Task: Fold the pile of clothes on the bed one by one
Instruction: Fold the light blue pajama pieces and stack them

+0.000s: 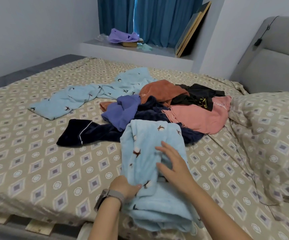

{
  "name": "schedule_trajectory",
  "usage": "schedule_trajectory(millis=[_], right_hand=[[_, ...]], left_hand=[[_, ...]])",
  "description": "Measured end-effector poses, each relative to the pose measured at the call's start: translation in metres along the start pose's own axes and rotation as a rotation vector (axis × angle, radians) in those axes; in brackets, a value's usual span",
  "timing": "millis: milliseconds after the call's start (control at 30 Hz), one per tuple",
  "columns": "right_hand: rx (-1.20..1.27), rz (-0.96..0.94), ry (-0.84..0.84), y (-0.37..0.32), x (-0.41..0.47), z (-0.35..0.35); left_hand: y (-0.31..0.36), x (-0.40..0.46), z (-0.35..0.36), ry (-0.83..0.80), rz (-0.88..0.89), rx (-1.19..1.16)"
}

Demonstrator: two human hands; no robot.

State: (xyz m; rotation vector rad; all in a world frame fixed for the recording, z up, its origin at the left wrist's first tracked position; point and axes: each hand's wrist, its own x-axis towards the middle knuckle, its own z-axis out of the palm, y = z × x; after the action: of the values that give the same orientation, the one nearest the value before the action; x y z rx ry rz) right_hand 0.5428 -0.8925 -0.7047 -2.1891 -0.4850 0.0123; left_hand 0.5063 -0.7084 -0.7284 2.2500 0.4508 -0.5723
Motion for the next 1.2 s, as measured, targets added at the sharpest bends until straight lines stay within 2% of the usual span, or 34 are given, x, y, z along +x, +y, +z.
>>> schedule_trajectory(millis=[133, 267, 333, 433, 500, 567, 633, 767, 800, 900, 967, 1033, 1133, 1200], right_hand=[[-0.024, 0.123, 0.083, -0.002, 0.029, -0.004], [0.297, 0.248, 0.112, -0.014, 0.050, -0.005], [0.210, 0.208, 0.021, -0.014, 0.049, 0.002], [-0.423, 0.025, -0.247, -0.004, 0.035, 0.021], [-0.601, -0.055, -0.271, 0.000, 0.028, 0.030], [-0.645, -0.100, -0.246, 0.004, 0.026, 0.034], [-0.605, -0.097, -0.221, 0.007, 0.025, 0.034], [-0.141, 0.076, 0.018, 0.017, 0.020, 0.026], [-0.101, 0.136, 0.032, 0.021, 0.018, 0.022], [-0.309, 0.140, -0.165, 0.033, 0.010, 0.011], [-0.361, 0.113, -0.249, 0.037, 0.009, 0.008], [-0.318, 0.100, -0.221, 0.038, 0.007, 0.006], [-0.223, 0.063, -0.088, 0.042, -0.004, 0.003], [-0.153, 0.054, -0.154, 0.043, -0.017, -0.005]], left_hand=[[-0.021, -0.006, -0.010, -0.170, -0.071, -0.141], [-0.021, -0.014, -0.024, -0.256, -0.090, -0.044], [-0.011, -0.016, -0.033, -0.128, -0.051, -0.099], [0.018, -0.016, -0.051, 0.241, 0.044, -0.367], [0.039, 0.001, -0.054, 0.307, 0.065, -0.520], [0.052, 0.021, -0.048, 0.292, 0.074, -0.517], [0.056, 0.039, -0.038, 0.301, 0.087, -0.412], [0.047, 0.065, -0.038, 0.393, 0.070, -0.380], [0.043, 0.068, -0.040, 0.429, 0.055, -0.399], [0.030, 0.070, -0.040, 0.541, 0.057, -0.354], [0.020, 0.071, -0.036, 0.588, 0.058, -0.317], [0.013, 0.071, -0.029, 0.619, 0.046, -0.276], [0.013, 0.059, -0.022, 0.716, 0.045, -0.320], [0.022, 0.037, -0.019, 0.710, 0.120, -0.358]])
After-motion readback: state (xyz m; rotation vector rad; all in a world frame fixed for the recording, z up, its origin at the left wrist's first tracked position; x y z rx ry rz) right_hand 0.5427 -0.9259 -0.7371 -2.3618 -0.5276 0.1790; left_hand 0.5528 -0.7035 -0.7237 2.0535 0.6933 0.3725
